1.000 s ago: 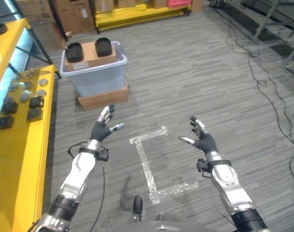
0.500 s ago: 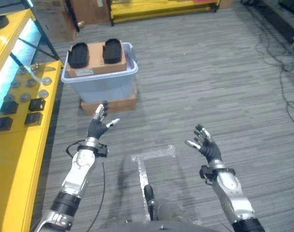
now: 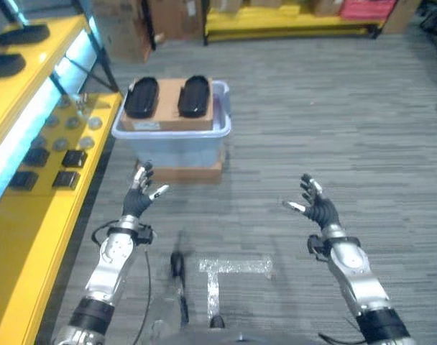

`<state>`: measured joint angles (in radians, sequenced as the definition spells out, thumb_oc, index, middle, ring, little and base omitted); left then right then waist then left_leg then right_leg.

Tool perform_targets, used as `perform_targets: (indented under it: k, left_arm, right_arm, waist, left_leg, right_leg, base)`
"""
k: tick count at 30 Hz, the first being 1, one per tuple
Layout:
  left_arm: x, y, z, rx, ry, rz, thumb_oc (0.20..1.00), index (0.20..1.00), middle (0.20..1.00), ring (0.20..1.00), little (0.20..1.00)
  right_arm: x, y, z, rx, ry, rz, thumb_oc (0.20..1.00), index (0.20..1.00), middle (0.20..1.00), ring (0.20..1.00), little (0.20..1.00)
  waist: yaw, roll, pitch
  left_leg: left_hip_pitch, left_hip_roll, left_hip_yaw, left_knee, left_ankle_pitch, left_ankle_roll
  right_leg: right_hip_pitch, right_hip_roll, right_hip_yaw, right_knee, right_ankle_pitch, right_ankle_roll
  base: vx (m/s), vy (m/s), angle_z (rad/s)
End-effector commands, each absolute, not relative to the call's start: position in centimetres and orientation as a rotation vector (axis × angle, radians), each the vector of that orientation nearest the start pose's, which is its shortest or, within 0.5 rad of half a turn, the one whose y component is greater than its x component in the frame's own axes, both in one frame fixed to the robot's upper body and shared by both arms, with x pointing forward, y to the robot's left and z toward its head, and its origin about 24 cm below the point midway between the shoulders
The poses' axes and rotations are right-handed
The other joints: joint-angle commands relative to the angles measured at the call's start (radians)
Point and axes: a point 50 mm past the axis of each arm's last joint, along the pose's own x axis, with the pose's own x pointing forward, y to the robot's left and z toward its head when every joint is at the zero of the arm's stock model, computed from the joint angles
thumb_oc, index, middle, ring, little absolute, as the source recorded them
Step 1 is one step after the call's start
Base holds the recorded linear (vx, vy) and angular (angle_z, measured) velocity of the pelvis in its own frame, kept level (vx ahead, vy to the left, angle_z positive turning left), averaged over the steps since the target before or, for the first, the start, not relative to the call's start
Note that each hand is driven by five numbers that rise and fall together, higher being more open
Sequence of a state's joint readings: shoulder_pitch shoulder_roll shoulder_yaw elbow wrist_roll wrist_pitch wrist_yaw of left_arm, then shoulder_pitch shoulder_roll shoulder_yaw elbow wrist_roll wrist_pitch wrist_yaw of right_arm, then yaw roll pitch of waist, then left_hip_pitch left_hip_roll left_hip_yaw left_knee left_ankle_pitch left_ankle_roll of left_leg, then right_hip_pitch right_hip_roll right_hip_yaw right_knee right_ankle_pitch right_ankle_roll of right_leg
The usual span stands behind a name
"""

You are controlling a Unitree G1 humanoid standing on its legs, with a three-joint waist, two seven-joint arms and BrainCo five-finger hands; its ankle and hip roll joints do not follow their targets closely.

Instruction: Move parts from the plastic box to the shelf.

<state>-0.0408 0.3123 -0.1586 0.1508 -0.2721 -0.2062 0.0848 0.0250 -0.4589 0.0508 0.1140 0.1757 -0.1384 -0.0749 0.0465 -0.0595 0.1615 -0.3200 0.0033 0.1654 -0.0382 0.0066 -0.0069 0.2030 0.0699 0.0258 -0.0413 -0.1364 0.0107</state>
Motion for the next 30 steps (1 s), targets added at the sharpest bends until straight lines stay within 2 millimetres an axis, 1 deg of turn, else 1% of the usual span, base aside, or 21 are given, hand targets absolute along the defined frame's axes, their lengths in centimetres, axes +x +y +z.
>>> perform_targets:
  k: [1,2,3,5,6,8,9,10,11,13,14,16,17,18,20,23,25,26,28,29,30]
  left_arm:
    - [27.0,18.0,7.4,0.061,-0.238,-0.029,1.000,1.000,1.000,1.000,1.000]
    - [27.0,18.0,7.4,0.061,-0.238,-0.029,1.000,1.000,1.000,1.000,1.000]
    - [27.1,17.8,7.6,0.074,-0.241,-0.047,1.000,1.000,1.000,1.000,1.000]
    - [27.5,17.6,7.9,0.099,-0.251,-0.062,1.000,1.000,1.000,1.000,1.000]
    - [27.5,17.6,7.9,0.099,-0.252,-0.062,1.000,1.000,1.000,1.000,1.000]
    - [27.7,17.7,8.5,0.118,-0.271,-0.072,1.000,1.000,1.000,1.000,1.000]
    - [27.8,17.8,8.7,0.126,-0.278,-0.073,1.000,1.000,1.000,1.000,1.000]
    - [27.9,18.0,9.0,0.140,-0.289,-0.071,1.000,1.000,1.000,1.000,1.000]
    - [28.1,18.2,9.2,0.154,-0.297,-0.065,1.000,1.000,1.000,1.000,1.000]
    - [28.1,18.4,9.3,0.160,-0.299,-0.059,1.000,1.000,1.000,1.000,1.000]
    - [27.8,18.6,9.0,0.149,-0.288,-0.054,1.000,1.000,1.000,1.000,1.000]
    - [27.8,18.6,9.0,0.148,-0.287,-0.054,1.000,1.000,1.000,1.000,1.000]
    - [27.8,18.3,8.7,0.142,-0.275,-0.058,1.000,1.000,1.000,1.000,1.000]
    - [27.8,18.0,8.4,0.142,-0.267,-0.070,1.000,1.000,1.000,1.000,1.000]
    - [27.8,17.9,8.4,0.146,-0.266,-0.074,1.000,1.000,1.000,1.000,1.000]
    - [27.6,17.8,7.9,0.120,-0.255,-0.071,1.000,1.000,1.000,1.000,1.000]
    - [27.3,17.7,7.7,0.099,-0.247,-0.075,1.000,1.000,1.000,1.000,1.000]
    - [27.1,17.8,7.5,0.089,-0.239,-0.067,1.000,1.000,1.000,1.000,1.000]
    - [27.0,17.9,7.5,0.086,-0.238,-0.059,1.000,1.000,1.000,1.000,1.000]
    - [26.7,18.1,7.2,0.085,-0.230,-0.048,1.000,1.000,1.000,1.000,1.000]
    - [26.5,18.2,7.1,0.085,-0.228,-0.044,1.000,1.000,1.000,1.000,1.000]
  right_arm:
    - [24.3,-24.3,6.2,-0.323,-0.106,-0.098,1.000,1.000,1.000,1.000,1.000]
    - [24.3,-24.3,6.2,-0.323,-0.106,-0.098,1.000,1.000,1.000,1.000,1.000]
    - [23.9,-24.1,5.7,-0.270,-0.081,-0.071,1.000,1.000,1.000,1.000,1.000]
    - [23.5,-24.1,4.9,-0.245,-0.060,-0.093,1.000,1.000,1.000,1.000,1.000]
    - [23.5,-24.1,4.9,-0.245,-0.060,-0.094,1.000,1.000,1.000,1.000,1.000]
    - [23.6,-24.2,5.0,-0.247,-0.065,-0.105,1.000,1.000,1.000,1.000,1.000]
    - [23.8,-24.1,5.1,-0.241,-0.073,-0.111,1.000,1.000,1.000,1.000,1.000]
    - [24.0,-23.9,5.1,-0.228,-0.075,-0.107,1.000,1.000,1.000,1.000,1.000]
    - [24.4,-23.5,5.2,-0.214,-0.084,-0.099,1.000,1.000,1.000,1.000,1.000]
    - [24.5,-23.1,5.4,-0.181,-0.097,-0.082,1.000,1.000,1.000,1.000,1.000]
    - [24.5,-23.1,5.4,-0.159,-0.099,-0.077,1.000,1.000,1.000,1.000,1.000]
    - [24.5,-23.1,5.4,-0.160,-0.098,-0.076,1.000,1.000,1.000,1.000,1.000]
    - [24.4,-23.3,5.0,-0.166,-0.077,-0.077,1.000,1.000,1.000,1.000,1.000]
    - [24.2,-23.5,4.7,-0.182,-0.058,-0.080,1.000,1.000,1.000,1.000,1.000]
    - [24.2,-23.5,4.8,-0.194,-0.061,-0.076,1.000,1.000,1.000,1.000,1.000]
    - [24.2,-23.8,4.9,-0.265,-0.059,-0.065,1.000,1.000,1.000,1.000,1.000]
    - [24.3,-24.1,5.2,-0.311,-0.067,-0.071,1.000,1.000,1.000,1.000,1.000]
    - [24.4,-24.6,5.8,-0.378,-0.080,-0.082,1.000,1.000,1.000,1.000,1.000]
    - [24.7,-24.7,6.1,-0.407,-0.092,-0.086,1.000,1.000,1.000,1.000,1.000]
    - [25.0,-24.8,6.7,-0.456,-0.111,-0.095,1.000,1.000,1.000,1.000,1.000]
    - [25.1,-24.8,6.9,-0.468,-0.121,-0.100,1.000,1.000,1.000,1.000,1.000]
  waist:
    - [-0.017,0.060,-0.052]
    - [-0.016,0.060,-0.052]
    - [-0.014,0.059,-0.065]
    - [-0.029,0.050,-0.079]
    - [-0.027,0.048,-0.078]
    - [-0.038,0.041,-0.061]
    - [-0.047,0.044,-0.050]
    - [-0.048,0.049,-0.039]
    - [-0.048,0.053,-0.028]
    - [-0.051,0.057,-0.027]
    - [-0.059,0.061,-0.033]
    - [-0.063,0.064,-0.032]
    - [-0.086,0.058,-0.032]
    - [-0.092,0.048,-0.034]
    - [-0.085,0.047,-0.033]
    - [-0.077,0.045,-0.037]
    - [-0.070,0.040,-0.031]
    - [-0.060,0.036,-0.009]
    - [-0.050,0.032,0.002]
    - [-0.046,0.034,0.005]
    - [-0.044,0.035,0.001]
  left_leg:
    - [0.149,0.099,0.009,0.086,0.035,-0.105]
    - [0.150,0.098,0.009,0.086,0.035,-0.105]
    - [0.169,0.085,0.015,0.088,0.020,-0.093]
    - [0.221,0.041,0.031,0.091,-0.019,-0.057]
    - [0.222,0.040,0.034,0.090,-0.020,-0.056]
    - [0.257,0.012,0.040,0.098,-0.048,-0.025]
    - [0.274,0.008,0.041,0.095,-0.056,-0.014]
    - [0.290,0.010,0.045,0.090,-0.066,-0.009]
    - [0.303,0.019,0.054,0.086,-0.073,-0.006]
    - [0.328,0.030,0.067,0.083,-0.089,-0.010]
    - [0.361,0.037,0.077,0.076,-0.111,-0.013]
    - [0.364,0.039,0.073,0.077,-0.115,-0.014]
    - [0.399,0.036,0.056,0.075,-0.145,-0.019]
    - [0.400,0.030,0.030,0.091,-0.163,-0.022]
    - [0.407,0.030,0.027,0.099,-0.172,-0.023]
    - [0.395,0.041,-0.004,0.178,-0.175,-0.047]
    - [0.359,0.048,-0.020,0.294,-0.163,-0.059]
    - [0.272,0.042,-0.056,0.450,-0.130,-0.082]
    - [0.241,0.029,-0.081,0.496,-0.113,-0.088]
    - [0.218,0.040,-0.107,0.479,-0.119,-0.092]
    - [0.226,0.062,-0.101,0.429,-0.129,-0.091]
  right_leg:
    - [-0.025,-0.147,0.010,0.141,-0.152,0.113]
    - [-0.025,-0.148,0.011,0.142,-0.153,0.113]
    - [-0.024,-0.169,0.021,0.173,-0.153,0.129]
    - [-0.073,-0.231,0.044,0.313,-0.046,0.168]
    - [-0.076,-0.233,0.047,0.318,-0.048,0.169]
    - [-0.147,-0.256,0.094,0.480,0.108,0.184]
    - [-0.178,-0.252,0.114,0.546,0.159,0.181]
    - [-0.205,-0.250,0.123,0.583,0.166,0.178]
    - [-0.243,-0.251,0.122,0.609,0.159,0.175]
    - [-0.290,-0.239,0.102,0.535,0.101,0.166]
    - [-0.328,-0.186,0.060,0.430,0.010,0.158]
    - [-0.321,-0.185,0.055,0.425,0.008,0.157]
    - [-0.335,-0.096,0.076,0.285,-0.013,0.159]
    - [-0.294,-0.066,0.123,0.224,-0.020,0.141]
    - [-0.278,-0.069,0.120,0.210,-0.017,0.130]
    - [-0.243,-0.065,0.100,0.194,-0.018,0.110]
    - [-0.214,-0.072,0.083,0.180,-0.030,0.091]
    - [-0.191,-0.081,0.065,0.185,-0.040,0.072]
    - [-0.182,-0.084,0.067,0.181,-0.042,0.063]
    - [-0.169,-0.093,0.063,0.174,-0.053,0.062]
    - [-0.164,-0.100,0.055,0.166,-0.057,0.067]
  base:
    - [0.37,0.239,-0.01]
    - [0.37,0.254,-0.02]
    - [0.37,0.249,-0.05]
    - [0.39,0.277,0.00]
    - [0.20,0.156,0.10]
    - [0.18,0.154,-0.17]
    - [0.21,0.155,-0.35]
    - [0.22,0.124,-0.03]
    - [0.24,0.081,0.29]
    - [0.34,0.010,0.09]
    - [0.31,-0.026,-0.18]
    - [0.22,-0.052,-0.08]
    - [0.37,-0.171,0.31]
    - [0.35,-0.169,0.49]
    - [0.18,-0.153,0.85]
    - [0.22,-0.214,0.77]
    - [0.16,-0.168,0.60]
    - [0.12,-0.145,0.28]
    - [0.11,-0.057,0.19]
    - [0.17,0.044,0.05]
    - [0.14,0.076,0.01]
